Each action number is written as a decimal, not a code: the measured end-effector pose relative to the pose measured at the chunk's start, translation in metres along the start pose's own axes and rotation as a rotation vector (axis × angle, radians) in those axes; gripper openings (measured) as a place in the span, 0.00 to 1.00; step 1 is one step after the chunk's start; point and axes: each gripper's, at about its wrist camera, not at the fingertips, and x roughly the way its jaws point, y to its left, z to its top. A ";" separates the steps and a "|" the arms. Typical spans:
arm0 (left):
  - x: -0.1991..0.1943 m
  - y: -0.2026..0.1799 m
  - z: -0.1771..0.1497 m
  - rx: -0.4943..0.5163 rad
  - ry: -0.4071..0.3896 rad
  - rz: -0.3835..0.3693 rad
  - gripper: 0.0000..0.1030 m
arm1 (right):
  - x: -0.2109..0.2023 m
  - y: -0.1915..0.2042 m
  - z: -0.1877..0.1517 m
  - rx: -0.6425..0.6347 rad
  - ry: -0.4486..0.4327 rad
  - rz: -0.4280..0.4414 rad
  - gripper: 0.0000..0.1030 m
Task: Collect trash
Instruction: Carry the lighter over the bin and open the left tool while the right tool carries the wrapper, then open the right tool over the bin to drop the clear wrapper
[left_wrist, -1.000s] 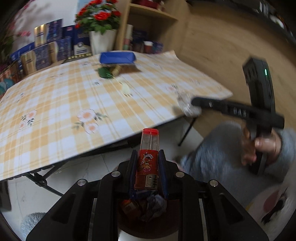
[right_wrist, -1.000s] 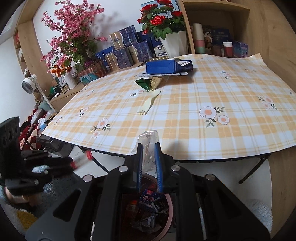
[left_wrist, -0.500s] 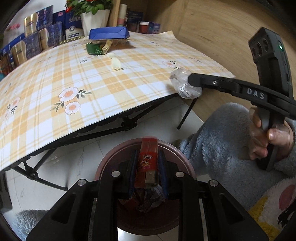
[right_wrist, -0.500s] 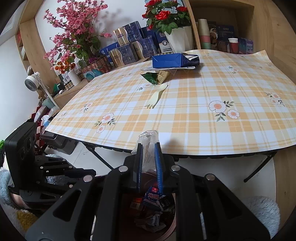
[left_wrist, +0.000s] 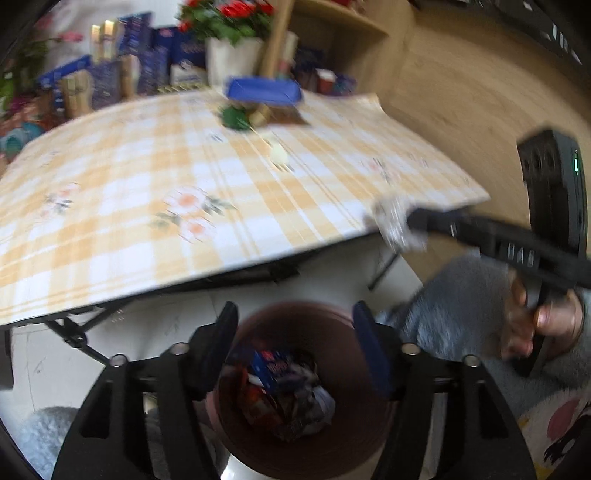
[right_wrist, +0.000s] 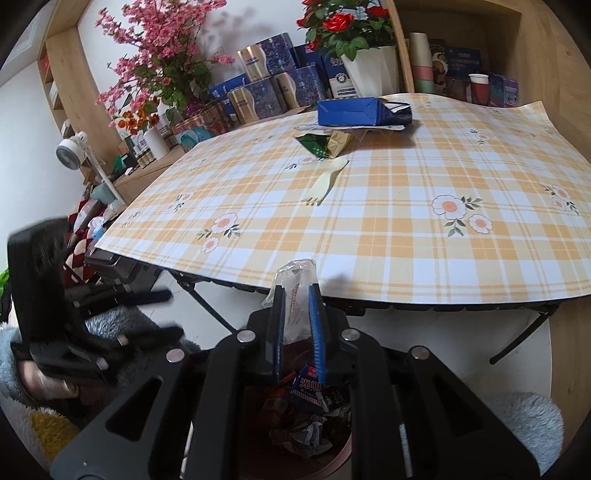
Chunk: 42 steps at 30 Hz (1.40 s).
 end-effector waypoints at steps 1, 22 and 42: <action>-0.003 0.003 0.001 -0.016 -0.019 0.013 0.72 | 0.001 0.002 0.000 -0.008 0.007 0.005 0.16; -0.031 0.050 0.004 -0.243 -0.149 0.087 0.89 | 0.044 0.051 -0.023 -0.224 0.231 0.049 0.55; -0.036 0.058 0.006 -0.290 -0.161 0.120 0.89 | 0.030 0.029 -0.008 -0.147 0.135 -0.081 0.94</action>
